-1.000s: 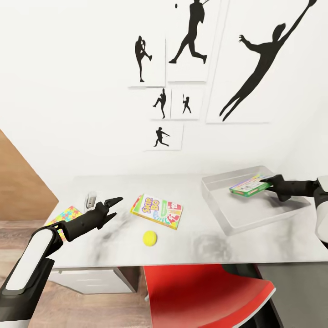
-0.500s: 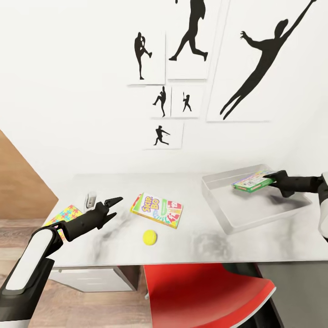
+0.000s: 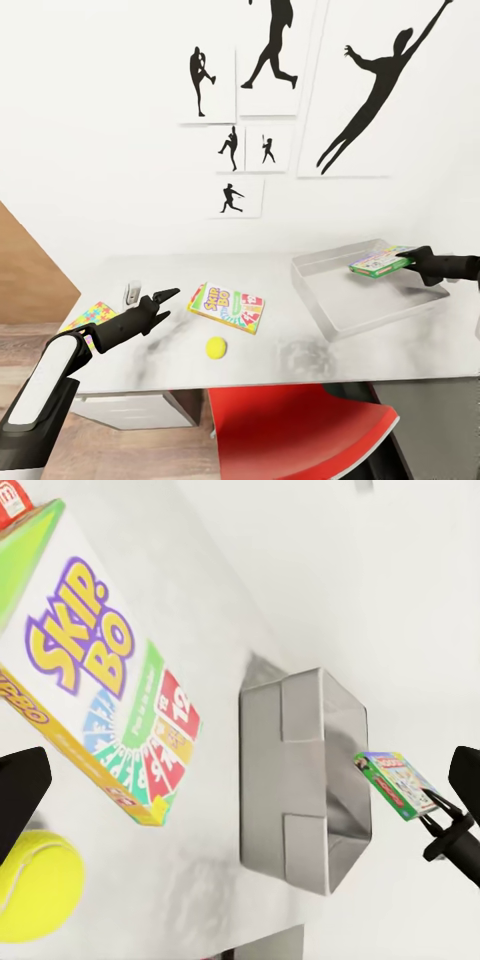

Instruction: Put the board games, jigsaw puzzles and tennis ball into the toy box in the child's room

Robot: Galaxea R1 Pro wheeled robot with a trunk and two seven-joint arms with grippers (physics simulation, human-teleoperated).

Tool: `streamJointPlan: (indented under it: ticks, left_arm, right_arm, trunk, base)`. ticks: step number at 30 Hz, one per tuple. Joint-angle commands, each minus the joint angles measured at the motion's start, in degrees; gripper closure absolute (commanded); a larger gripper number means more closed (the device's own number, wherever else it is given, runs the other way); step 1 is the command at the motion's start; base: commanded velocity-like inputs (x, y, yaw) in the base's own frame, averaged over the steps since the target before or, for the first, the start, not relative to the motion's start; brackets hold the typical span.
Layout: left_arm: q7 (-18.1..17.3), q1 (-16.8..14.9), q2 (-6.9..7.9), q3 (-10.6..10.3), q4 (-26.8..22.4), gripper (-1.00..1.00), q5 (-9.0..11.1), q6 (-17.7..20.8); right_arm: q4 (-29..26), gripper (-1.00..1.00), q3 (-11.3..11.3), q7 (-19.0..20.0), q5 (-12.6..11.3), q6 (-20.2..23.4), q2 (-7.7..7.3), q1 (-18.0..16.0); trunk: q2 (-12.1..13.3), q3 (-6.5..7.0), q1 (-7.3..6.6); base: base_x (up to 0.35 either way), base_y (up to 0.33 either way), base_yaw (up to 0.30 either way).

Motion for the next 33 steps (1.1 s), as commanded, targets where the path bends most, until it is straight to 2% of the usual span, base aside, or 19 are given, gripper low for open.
streamJointPlan:
  ticks: [1,15,20,25,33]
  left_arm:
    - [0.56,-0.04,0.01,0.06,-0.06,-1.0,0.6,0.19]
    - [0.57,-0.04,0.03,0.06,-0.06,-1.0,0.62,0.19]
    - [0.61,-0.04,0.03,0.06,-0.06,-1.0,0.61,0.19]
    - [0.55,-0.04,0.03,0.06,-0.06,-1.0,0.62,0.19]
    - [0.52,-0.04,0.01,0.02,-0.01,-1.0,0.65,0.19]
  right_arm:
    - [-0.03,1.0,-0.31,-0.59,-0.55,0.12,0.01,-0.1]
    - [-0.04,1.0,-0.31,-0.56,-0.52,0.07,0.11,-0.05]
    - [-0.04,1.0,-0.31,-0.56,-0.52,0.07,0.58,-0.12]
    - [0.1,1.0,-0.29,-0.6,-0.46,0.01,0.98,-2.21]
    - [0.28,1.0,-0.17,-0.65,-0.47,-0.02,0.74,-4.78]
  trunk:
    - [-0.11,-0.11,0.03]
    - [-0.11,-0.11,0.03]
    - [-0.11,-0.13,0.03]
    - [-0.11,-0.42,0.03]
    - [-0.11,-1.07,0.03]
  base:
    - [0.0,0.0,-0.13]
    - [0.0,0.0,-0.046]
    - [0.0,0.0,-0.004]
    - [0.0,0.0,0.0]
    - [0.0,0.0,0.0]
